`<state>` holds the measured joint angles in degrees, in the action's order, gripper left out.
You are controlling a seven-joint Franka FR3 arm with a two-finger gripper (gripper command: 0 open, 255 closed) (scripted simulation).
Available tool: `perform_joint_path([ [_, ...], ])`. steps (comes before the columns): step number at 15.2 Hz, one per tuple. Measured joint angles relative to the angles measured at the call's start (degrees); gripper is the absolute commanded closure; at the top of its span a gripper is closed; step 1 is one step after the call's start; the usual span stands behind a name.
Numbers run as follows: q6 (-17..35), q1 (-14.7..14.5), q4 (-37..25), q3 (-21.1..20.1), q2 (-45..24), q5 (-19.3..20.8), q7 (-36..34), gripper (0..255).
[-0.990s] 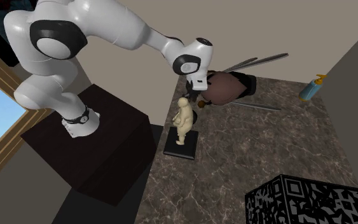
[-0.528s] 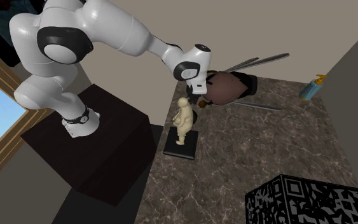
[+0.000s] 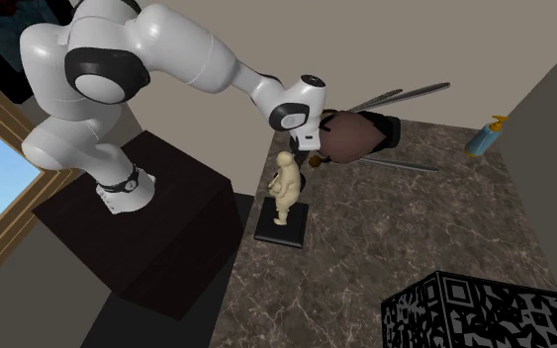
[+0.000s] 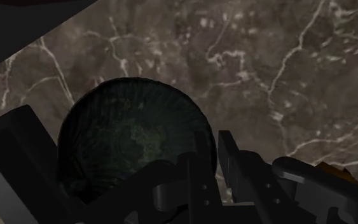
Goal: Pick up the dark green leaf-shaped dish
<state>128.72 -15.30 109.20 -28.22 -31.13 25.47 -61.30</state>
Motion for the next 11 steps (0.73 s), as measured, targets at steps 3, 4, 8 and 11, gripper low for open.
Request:
perform_joint_path([
  [3,-1.10,-0.08,-1.21,-0.14,-0.09,-0.32,0.39,255],
  [4,-1.70,-0.02,-1.54,-0.26,0.05,-0.55,0.66,255],
  [8,-3.79,0.55,-1.73,-1.11,1.96,-1.89,1.60,255],
  [11,-5.29,1.18,-1.81,-1.73,3.59,-2.96,2.55,255],
])
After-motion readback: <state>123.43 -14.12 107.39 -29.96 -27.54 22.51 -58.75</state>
